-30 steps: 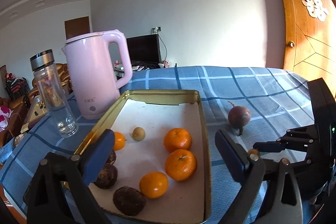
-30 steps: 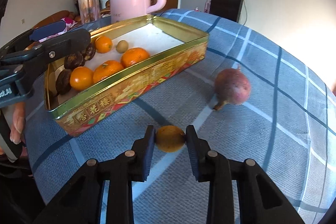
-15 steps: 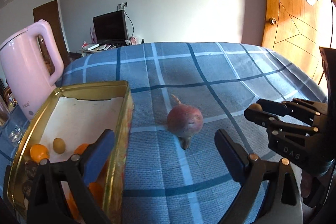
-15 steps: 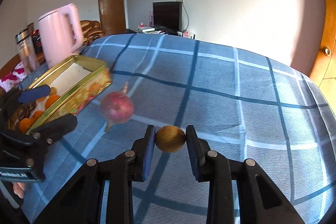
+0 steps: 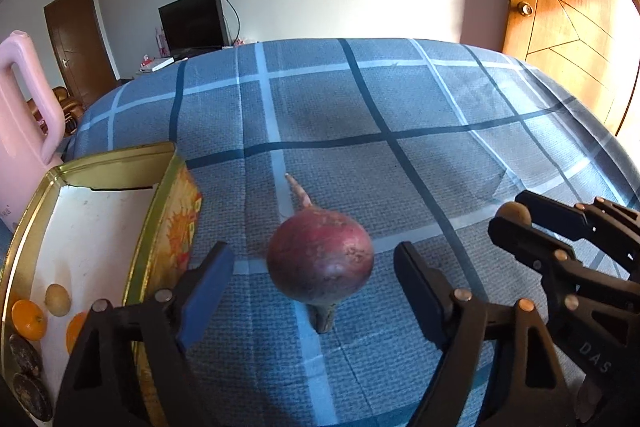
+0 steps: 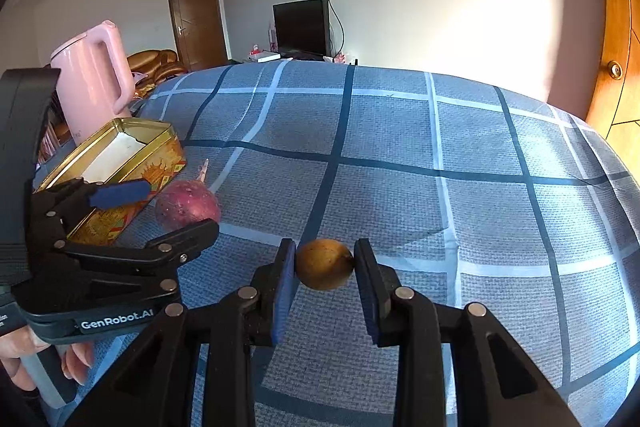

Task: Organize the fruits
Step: 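Grasp the large reddish passion fruit with the left gripper while the right holds the yellow fruit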

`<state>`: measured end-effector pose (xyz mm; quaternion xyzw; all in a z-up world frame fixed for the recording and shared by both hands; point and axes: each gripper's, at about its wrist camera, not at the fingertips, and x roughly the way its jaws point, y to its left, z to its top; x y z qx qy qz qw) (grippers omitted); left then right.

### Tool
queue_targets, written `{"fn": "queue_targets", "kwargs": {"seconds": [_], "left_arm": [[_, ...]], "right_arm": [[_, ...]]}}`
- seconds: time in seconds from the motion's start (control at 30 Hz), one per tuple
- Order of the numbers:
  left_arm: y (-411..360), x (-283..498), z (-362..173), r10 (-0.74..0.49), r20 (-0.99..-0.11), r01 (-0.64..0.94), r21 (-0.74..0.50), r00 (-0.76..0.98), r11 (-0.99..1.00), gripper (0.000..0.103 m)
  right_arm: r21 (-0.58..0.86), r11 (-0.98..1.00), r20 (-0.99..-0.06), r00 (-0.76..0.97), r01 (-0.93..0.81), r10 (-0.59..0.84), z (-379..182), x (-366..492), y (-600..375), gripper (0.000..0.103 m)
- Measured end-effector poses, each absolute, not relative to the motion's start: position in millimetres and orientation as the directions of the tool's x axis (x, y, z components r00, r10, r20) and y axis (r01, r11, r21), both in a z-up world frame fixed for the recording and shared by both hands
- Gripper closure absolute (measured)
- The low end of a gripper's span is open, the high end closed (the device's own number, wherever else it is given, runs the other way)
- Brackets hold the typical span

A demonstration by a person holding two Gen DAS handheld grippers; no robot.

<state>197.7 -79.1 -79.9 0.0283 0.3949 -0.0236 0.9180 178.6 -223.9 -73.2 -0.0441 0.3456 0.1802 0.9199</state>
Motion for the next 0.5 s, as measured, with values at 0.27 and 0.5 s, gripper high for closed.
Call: {"fn": "queue_targets", "kwargs": {"seconds": [0.27, 0.5], "left_arm": [[-76, 204, -86, -0.088, -0.746, 0.091, -0.036, 0.66, 0.995, 0.047], [-77, 194, -77, -0.088, -0.699, 0.097, -0.027, 0.709, 0.995, 0.047]], "right_arm": [[0.039, 0.927, -0.646, 0.699, -0.373, 0.308, -72, 177, -224, 0.071], [0.03, 0.92, -0.603, 0.727, -0.392, 0.329, -67, 168, -225, 0.071]]}}
